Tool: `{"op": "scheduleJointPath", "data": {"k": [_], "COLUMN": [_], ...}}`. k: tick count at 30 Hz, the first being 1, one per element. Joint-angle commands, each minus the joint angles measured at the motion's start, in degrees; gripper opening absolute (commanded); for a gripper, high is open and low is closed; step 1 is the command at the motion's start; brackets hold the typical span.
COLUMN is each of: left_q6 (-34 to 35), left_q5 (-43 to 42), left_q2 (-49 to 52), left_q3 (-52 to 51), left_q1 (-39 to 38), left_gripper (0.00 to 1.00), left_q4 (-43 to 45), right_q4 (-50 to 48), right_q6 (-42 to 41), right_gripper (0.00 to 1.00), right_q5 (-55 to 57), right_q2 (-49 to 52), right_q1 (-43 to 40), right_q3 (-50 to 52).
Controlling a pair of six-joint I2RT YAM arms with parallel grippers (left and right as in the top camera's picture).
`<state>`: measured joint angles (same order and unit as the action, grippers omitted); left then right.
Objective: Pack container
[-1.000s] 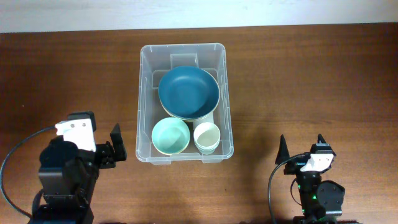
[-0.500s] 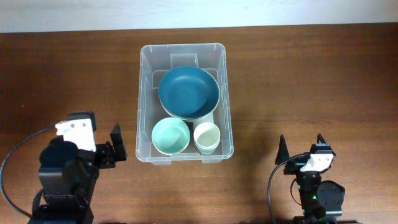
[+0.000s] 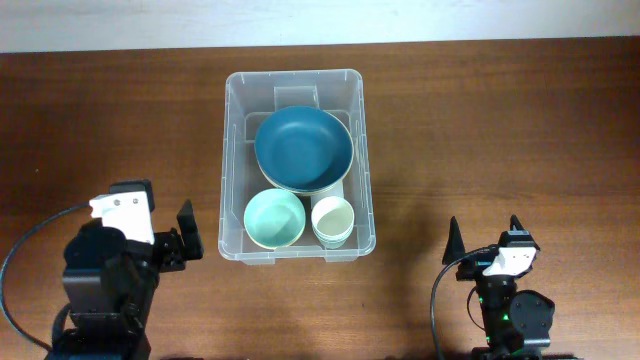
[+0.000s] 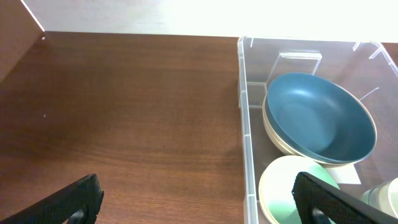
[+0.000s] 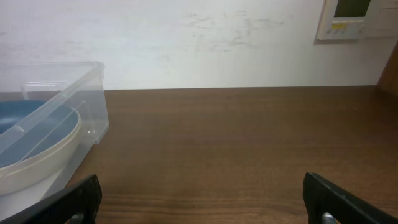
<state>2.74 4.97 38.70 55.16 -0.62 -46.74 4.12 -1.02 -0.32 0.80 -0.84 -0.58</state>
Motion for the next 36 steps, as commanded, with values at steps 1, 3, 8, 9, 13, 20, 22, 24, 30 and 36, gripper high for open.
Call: {"op": "scheduleJointPath", "data": {"k": [1, 3, 8, 9, 13, 20, 22, 24, 30, 36], "left_q6": [-0.9, -0.9, -0.9, -0.9, -2.4, -9.4, -11.8, -12.9, -12.7, -10.2], "left_q5": [0.5, 0.4, -1.3, -1.0, 0.5, 1.1, 1.1, 1.1, -1.5, -6.8], "left_q2": [-2.9, -6.8, -21.4, -24.5, -32.2, -37.2, -38.5, -38.4, -38.4, -38.4], "left_q3": [-3.9, -8.6, -27.2, -31.4, -43.1, -51.5, -52.9, -53.8, -54.7, -54.7], "left_q1": [-0.1, -0.1, -0.1, -0.1, 0.1, 0.0, 0.0, 0.0, 0.0, 0.0], "left_gripper": [1.0, 1.0, 1.0, 1.0, 1.0, 1.0, 1.0, 1.0, 1.0, 1.0], "left_q4": [-0.2, 1.0, 16.6, 23.5, 45.0, 52.9, 53.0, 53.2, 46.5, 42.2], "right_q4": [0.3, 0.3, 0.3, 0.3, 0.3, 0.3, 0.3, 0.3, 0.3, 0.3], "right_q6": [0.4, 0.4, 0.4, 0.4, 0.4, 0.4, 0.4, 0.4, 0.4, 0.4], "right_gripper": [0.99, 0.99, 0.99, 0.99, 0.99, 0.99, 0.99, 0.99, 0.99, 0.99], "right_q5": [-1.0, -1.0, -1.0, -1.0, -1.0, -1.0, -1.0, -1.0, -1.0, -1.0], "right_q2": [-0.5, -0.5, -0.5, -0.5, -0.5, -0.5, -0.5, -0.5, -0.5, -0.5], "right_q1": [-0.3, -0.3, -0.3, -0.3, -0.3, -0.3, -0.3, -0.3, -0.3, -0.3], "right_q3": [0.3, 0.3, 0.3, 0.3, 0.3, 0.3, 0.3, 0.3, 0.3, 0.3]}}
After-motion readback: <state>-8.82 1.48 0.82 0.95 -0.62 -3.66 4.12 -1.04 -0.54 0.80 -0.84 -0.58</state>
